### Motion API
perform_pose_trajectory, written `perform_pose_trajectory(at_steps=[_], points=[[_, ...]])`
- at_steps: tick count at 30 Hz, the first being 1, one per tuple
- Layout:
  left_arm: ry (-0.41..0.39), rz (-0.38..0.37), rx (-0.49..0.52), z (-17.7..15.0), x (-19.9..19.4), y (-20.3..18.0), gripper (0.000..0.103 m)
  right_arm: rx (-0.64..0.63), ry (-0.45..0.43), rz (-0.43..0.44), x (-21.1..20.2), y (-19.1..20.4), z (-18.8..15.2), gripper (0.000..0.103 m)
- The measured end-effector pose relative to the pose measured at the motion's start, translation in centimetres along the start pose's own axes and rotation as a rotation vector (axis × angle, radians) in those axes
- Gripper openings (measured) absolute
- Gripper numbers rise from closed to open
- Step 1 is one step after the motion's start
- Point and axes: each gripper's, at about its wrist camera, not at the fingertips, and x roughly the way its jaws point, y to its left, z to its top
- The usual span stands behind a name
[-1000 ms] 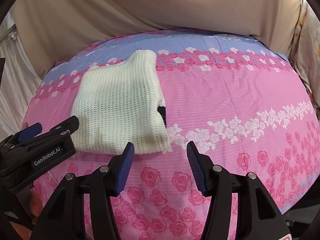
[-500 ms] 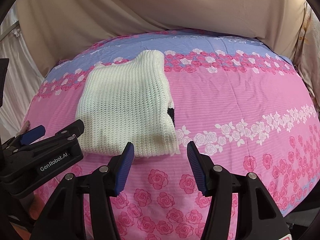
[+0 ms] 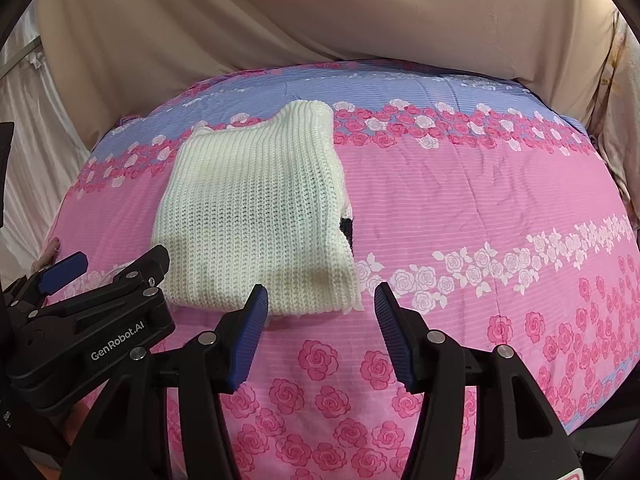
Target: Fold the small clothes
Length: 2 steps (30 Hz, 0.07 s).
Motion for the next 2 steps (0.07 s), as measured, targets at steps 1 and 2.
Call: perform_pose_trajectory(at_steps=[1,2], points=[[0.001,0.0,-0.001,-0.03,-0.01,0.02,0.092,-0.002,0.0,0.001,-0.02,0.03,0.03,0.054],[0.003,0.002,-0.001,-0.04,-0.01,0.07,0.092,-0.003,-0.001,0.002,-0.01,0.09,0.01,0.054]])
